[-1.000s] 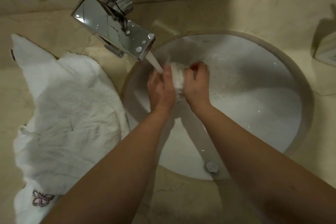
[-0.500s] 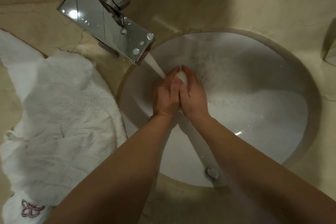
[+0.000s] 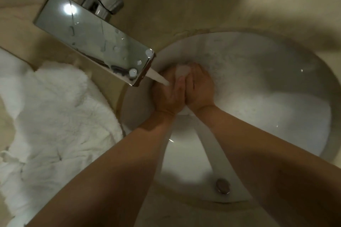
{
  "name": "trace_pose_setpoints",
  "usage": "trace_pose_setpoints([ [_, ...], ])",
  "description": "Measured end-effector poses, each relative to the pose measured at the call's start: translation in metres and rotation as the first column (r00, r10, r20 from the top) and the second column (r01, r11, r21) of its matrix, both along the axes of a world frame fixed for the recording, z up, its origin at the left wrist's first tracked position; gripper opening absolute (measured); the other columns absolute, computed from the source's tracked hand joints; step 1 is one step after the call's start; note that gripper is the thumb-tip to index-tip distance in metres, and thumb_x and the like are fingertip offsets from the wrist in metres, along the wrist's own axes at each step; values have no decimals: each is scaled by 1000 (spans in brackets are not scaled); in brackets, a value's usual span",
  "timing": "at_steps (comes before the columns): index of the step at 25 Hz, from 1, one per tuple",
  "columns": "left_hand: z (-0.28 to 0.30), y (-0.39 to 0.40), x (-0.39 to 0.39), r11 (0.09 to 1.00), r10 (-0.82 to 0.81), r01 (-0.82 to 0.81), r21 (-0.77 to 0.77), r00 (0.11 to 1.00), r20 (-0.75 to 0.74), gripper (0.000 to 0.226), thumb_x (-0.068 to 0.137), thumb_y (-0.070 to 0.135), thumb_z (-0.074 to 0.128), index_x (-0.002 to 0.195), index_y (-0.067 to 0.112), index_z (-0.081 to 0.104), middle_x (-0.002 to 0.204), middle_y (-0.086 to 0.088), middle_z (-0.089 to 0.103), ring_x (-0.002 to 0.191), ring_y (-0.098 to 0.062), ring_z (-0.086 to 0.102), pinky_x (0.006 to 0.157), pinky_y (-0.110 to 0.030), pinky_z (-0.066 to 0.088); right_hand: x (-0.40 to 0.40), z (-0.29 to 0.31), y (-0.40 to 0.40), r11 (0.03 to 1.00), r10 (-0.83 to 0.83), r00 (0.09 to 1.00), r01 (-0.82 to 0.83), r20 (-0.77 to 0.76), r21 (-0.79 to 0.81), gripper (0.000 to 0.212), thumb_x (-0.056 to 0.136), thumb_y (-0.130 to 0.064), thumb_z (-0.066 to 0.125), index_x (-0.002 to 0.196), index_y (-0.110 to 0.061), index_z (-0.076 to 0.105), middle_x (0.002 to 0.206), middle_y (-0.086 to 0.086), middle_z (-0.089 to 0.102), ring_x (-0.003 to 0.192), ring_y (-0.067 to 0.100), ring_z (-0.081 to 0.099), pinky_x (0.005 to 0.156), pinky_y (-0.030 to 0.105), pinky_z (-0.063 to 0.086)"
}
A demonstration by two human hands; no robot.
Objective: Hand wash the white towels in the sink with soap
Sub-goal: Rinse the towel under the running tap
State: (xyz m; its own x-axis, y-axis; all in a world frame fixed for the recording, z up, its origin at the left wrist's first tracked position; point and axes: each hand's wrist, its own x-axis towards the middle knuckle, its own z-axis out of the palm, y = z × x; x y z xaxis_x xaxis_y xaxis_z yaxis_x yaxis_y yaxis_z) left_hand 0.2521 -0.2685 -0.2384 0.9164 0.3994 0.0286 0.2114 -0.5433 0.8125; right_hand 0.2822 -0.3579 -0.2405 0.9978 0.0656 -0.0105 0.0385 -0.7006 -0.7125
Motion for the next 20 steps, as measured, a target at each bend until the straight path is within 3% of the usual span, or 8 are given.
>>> trace_pose_setpoints([
  [2,-2,2,1,993,-75,73,92,997,18,51,100,38,36,105,0,70,101,-18,70,97,-31,63,90,-33,46,7,3,-2,999,18,999,-17,-39,34,58,86,-38,30,96,5,67,86,25,68,75,41,64,68,38,48],
  [6,2,-3,5,993,21,-10,114,996,-91,55,101,46,35,102,6,72,98,-11,73,91,-29,68,81,-32,53,21,4,-2,999,44,991,-41,-128,26,63,89,-46,26,95,-1,69,79,19,69,71,36,64,63,33,44],
  [9,-3,-5,8,973,5,-20,229,998,67,38,99,28,43,90,5,72,84,-12,72,80,-21,60,71,-33,47,16,6,0,992,120,982,-126,-147,-30,54,90,-44,30,90,-3,66,80,16,67,67,36,63,58,35,46],
  [11,-1,-4,13,983,24,-35,179,998,61,38,97,29,44,84,5,70,81,-12,70,78,-20,57,70,-32,45,15,9,-1,993,115,978,-113,-176,22,50,92,-39,31,94,-3,65,86,17,67,72,37,63,62,37,47],
  [14,12,-14,5,964,108,-74,255,986,-124,47,97,41,37,91,7,69,90,-14,68,86,-34,63,77,-40,50,8,16,-7,992,30,947,11,-319,125,42,100,-37,35,114,-7,62,108,15,67,98,32,62,81,33,45],
  [16,22,-25,-4,910,316,-216,353,914,-255,58,93,55,37,109,8,67,107,-16,66,105,-36,59,90,-43,44,3,18,-13,995,-26,931,58,-363,78,45,100,-45,40,119,-10,61,115,15,63,109,31,56,83,28,37],
  [18,39,-36,-7,883,463,-403,239,827,-319,81,82,70,41,116,0,63,114,-23,63,112,-40,57,97,-42,37,-1,25,-17,997,-38,927,58,-372,44,53,94,-58,42,107,-12,64,106,16,63,105,32,56,82,29,39],
  [20,47,-34,-4,859,488,-505,78,765,-420,89,78,76,48,122,-1,60,123,-22,60,121,-39,52,103,-39,32,2,27,-13,992,-34,918,80,-395,100,59,85,-64,39,96,-11,64,93,15,66,94,35,60,83,39,49],
])
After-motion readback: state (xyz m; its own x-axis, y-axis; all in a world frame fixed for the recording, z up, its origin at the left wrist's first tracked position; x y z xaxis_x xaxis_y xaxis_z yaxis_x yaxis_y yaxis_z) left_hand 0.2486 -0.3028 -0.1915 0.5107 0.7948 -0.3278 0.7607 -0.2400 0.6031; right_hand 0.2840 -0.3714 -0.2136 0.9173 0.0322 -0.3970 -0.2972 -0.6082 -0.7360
